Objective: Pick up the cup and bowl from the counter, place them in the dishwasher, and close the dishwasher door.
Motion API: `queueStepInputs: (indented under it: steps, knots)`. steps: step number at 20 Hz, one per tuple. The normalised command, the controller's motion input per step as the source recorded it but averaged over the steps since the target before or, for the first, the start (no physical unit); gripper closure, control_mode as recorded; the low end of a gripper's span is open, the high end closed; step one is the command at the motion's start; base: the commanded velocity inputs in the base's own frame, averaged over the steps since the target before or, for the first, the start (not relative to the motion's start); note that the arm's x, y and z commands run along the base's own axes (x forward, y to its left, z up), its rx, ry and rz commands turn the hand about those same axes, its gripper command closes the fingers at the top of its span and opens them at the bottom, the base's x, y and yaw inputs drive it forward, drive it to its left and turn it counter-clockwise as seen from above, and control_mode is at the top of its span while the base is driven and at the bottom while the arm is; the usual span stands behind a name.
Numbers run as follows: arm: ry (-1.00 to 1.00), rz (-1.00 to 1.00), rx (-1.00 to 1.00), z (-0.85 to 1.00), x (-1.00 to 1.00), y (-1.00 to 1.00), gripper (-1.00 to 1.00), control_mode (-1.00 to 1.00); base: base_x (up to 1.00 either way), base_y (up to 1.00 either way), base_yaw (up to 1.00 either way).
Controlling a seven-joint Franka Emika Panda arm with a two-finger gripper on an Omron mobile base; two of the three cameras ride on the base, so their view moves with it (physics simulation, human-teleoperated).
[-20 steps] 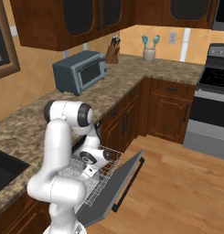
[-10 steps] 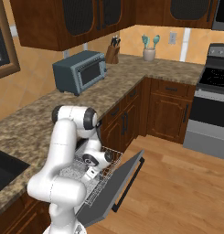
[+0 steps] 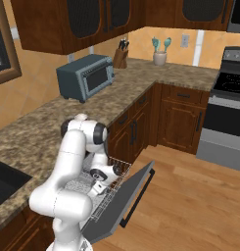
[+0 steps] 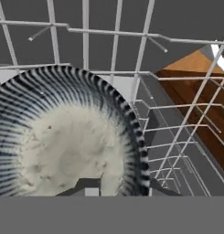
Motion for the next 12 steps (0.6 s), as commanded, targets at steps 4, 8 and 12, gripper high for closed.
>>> queueStepInputs:
  steps: [4, 8, 12]
  knots:
    - [0.08, 0.00, 0.00, -0.43, 0.31, 0.00, 1.00, -1.00, 0.00, 0.00, 0.00]
    - [0.05, 0.00, 0.00, -0.24, 0.14, -0.04, -1.00, -1.00, 0.00, 0.00, 0.00]
    - [0.00, -0.02, 0.00, 0.16, -0.49, -0.74, -1.00, -1.00, 0.00, 0.00, 0.00]
